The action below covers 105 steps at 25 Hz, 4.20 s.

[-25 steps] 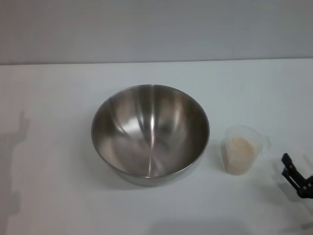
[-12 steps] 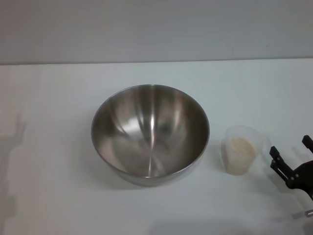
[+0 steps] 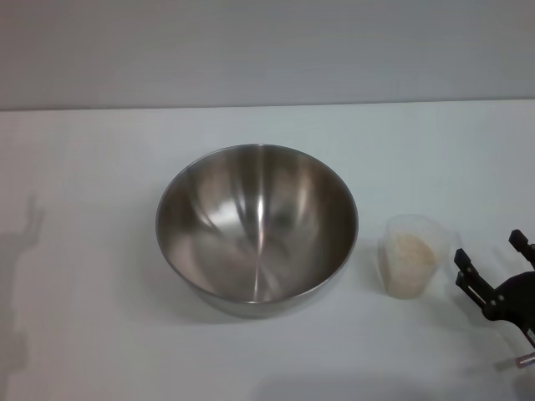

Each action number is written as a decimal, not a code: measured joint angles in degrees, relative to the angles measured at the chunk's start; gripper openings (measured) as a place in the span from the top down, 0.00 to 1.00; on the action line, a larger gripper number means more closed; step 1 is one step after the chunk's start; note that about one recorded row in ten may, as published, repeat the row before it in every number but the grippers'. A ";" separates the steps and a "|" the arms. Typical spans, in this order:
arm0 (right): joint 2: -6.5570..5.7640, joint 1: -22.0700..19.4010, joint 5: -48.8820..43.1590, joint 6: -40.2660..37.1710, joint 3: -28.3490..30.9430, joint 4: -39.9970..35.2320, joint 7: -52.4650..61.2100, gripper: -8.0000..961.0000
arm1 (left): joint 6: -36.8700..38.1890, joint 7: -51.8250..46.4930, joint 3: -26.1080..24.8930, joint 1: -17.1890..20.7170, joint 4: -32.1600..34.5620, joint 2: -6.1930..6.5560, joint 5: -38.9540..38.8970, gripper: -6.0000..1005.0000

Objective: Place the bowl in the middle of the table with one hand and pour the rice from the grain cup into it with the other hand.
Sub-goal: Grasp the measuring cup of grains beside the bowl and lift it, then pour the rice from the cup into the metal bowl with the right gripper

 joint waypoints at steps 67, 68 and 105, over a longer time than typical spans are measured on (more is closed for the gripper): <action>0.27 4.80 0.63 2.49 2.16 1.24 -3.53 0.99 | -0.55 -0.03 0.17 -0.43 1.72 0.04 0.32 0.20; 0.25 4.45 0.63 1.46 2.50 1.53 -4.20 0.99 | -0.55 -0.03 0.20 -0.43 1.72 0.03 0.32 0.20; -0.04 16.12 -3.87 -5.19 2.85 15.33 -75.48 0.99 | -0.61 -2.86 3.95 1.35 2.59 -0.22 0.02 0.20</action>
